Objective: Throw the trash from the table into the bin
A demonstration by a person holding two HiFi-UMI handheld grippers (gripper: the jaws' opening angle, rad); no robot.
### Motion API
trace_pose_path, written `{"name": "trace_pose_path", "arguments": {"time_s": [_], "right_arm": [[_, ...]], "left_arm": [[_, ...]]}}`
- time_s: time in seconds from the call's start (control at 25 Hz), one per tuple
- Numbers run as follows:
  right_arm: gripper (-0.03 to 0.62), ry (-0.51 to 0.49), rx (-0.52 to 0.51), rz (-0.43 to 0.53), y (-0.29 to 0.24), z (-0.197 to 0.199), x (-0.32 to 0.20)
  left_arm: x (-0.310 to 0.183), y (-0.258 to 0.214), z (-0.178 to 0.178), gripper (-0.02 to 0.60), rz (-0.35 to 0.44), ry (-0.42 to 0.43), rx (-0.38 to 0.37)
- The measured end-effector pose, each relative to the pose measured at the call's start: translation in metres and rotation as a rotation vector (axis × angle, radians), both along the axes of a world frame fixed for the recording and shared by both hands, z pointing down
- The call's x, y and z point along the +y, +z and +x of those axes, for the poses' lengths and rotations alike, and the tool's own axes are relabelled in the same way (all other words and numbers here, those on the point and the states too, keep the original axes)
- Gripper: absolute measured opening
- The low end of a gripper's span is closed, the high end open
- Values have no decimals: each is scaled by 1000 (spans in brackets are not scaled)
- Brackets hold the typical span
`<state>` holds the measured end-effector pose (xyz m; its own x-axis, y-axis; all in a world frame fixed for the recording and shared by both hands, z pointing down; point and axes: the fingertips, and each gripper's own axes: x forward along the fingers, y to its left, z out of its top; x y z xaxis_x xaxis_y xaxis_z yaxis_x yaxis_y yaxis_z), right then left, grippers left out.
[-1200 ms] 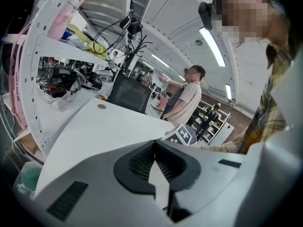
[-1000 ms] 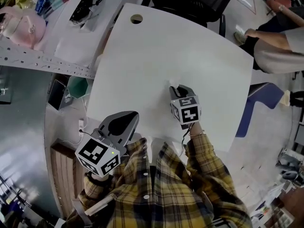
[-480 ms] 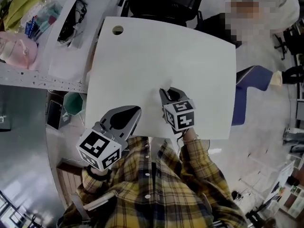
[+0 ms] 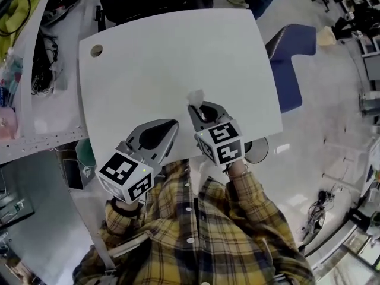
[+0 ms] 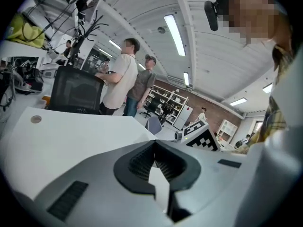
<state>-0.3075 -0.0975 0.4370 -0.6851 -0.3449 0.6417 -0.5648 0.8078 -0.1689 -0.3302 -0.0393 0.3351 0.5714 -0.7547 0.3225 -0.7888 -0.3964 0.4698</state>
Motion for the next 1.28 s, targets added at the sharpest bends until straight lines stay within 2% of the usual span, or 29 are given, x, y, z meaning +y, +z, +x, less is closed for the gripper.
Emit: {"name": "trace_pose_path", "arguments": {"time_s": [0.24, 0.4, 0.52, 0.72, 0.96, 1.08, 1.28], "right_arm": [[32, 71, -62, 16, -16, 74, -12], [32, 96, -112, 14, -23, 144, -13], [32, 106, -134, 19, -28, 211, -7], [32, 149, -144, 40, -41, 350, -3], [31, 208, -117, 41, -42, 474, 21], [31, 251, -95, 48, -37, 522, 32], [31, 361, -83, 33, -21, 565, 47]], "left_arm": [[-18, -16, 80, 10, 43, 89, -48], [-26, -22, 151, 10, 59, 106, -60], [-27, -24, 219, 9, 71, 123, -59], [-21, -32, 356, 9, 92, 169, -62], [7, -37, 466, 10, 111, 207, -37], [19, -35, 501, 10, 108, 253, -51], [25, -23, 520, 10, 93, 308, -76]]}}
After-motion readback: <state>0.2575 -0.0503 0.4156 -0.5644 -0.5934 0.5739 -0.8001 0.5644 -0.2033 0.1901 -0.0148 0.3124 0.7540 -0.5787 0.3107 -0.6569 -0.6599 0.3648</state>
